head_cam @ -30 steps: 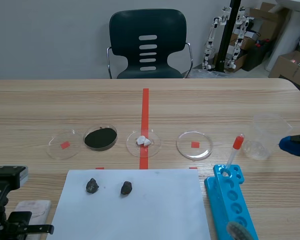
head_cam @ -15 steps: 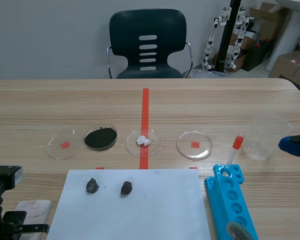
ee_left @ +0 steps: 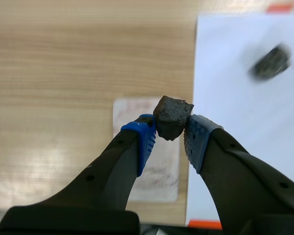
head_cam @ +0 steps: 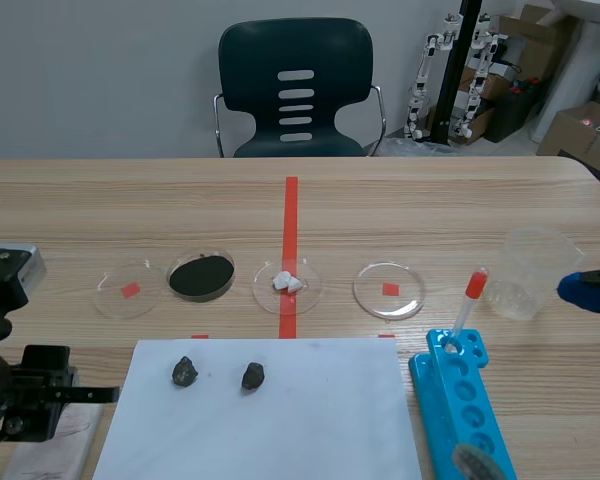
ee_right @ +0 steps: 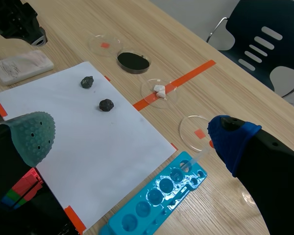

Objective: Rub the mineral on the streak plate below the first streak

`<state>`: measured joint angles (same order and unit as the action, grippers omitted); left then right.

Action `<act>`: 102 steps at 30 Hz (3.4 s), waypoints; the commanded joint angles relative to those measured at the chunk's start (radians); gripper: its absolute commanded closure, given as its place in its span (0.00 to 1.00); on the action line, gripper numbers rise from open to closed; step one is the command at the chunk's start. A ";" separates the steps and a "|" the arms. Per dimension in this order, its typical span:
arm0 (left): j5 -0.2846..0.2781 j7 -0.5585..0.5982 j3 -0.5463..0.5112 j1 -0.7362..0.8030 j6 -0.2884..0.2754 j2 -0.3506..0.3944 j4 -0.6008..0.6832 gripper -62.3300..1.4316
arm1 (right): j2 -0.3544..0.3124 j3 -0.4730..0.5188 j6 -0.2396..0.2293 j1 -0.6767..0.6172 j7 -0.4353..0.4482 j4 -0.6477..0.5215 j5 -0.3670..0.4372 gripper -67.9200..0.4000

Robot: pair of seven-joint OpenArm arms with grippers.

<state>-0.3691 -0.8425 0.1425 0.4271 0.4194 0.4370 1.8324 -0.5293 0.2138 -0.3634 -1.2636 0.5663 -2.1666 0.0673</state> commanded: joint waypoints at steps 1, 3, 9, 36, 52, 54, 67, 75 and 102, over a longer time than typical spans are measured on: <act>-0.013 0.062 -0.008 0.024 -0.032 0.011 0.023 0.84 | -0.011 0.001 -0.001 0.003 0.011 -0.007 0.010 0.00; -0.016 0.150 -0.008 0.046 -0.080 0.016 0.048 0.84 | -0.011 0.001 -0.001 0.003 0.011 -0.007 0.010 0.00; -0.016 0.368 -0.008 0.116 -0.241 0.016 0.101 0.84 | -0.011 0.001 -0.001 0.003 0.011 -0.007 0.010 0.00; 0.180 0.853 -0.026 0.293 -0.658 0.010 0.119 0.84 | -0.011 0.001 -0.001 0.003 0.011 -0.007 0.010 0.00; 0.179 0.850 -0.026 0.293 -0.658 0.010 0.119 0.84 | -0.011 0.001 -0.001 0.003 0.011 -0.007 0.010 0.00; 0.179 0.850 -0.026 0.293 -0.658 0.010 0.119 0.84 | -0.011 0.001 -0.001 0.003 0.011 -0.007 0.010 0.00; 0.179 0.850 -0.026 0.293 -0.658 0.010 0.119 0.84 | -0.011 0.001 -0.001 0.003 0.011 -0.007 0.010 0.00; 0.179 0.850 -0.026 0.293 -0.658 0.010 0.119 0.84 | -0.011 0.001 -0.001 0.003 0.011 -0.007 0.010 0.00; 0.179 0.850 -0.026 0.293 -0.658 0.010 0.119 0.84 | -0.011 0.001 -0.001 0.003 0.011 -0.007 0.010 0.00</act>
<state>-0.1810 -0.0101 0.1146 0.7200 -0.2375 0.4515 1.9335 -0.5297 0.2138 -0.3634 -1.2636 0.5663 -2.1666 0.0673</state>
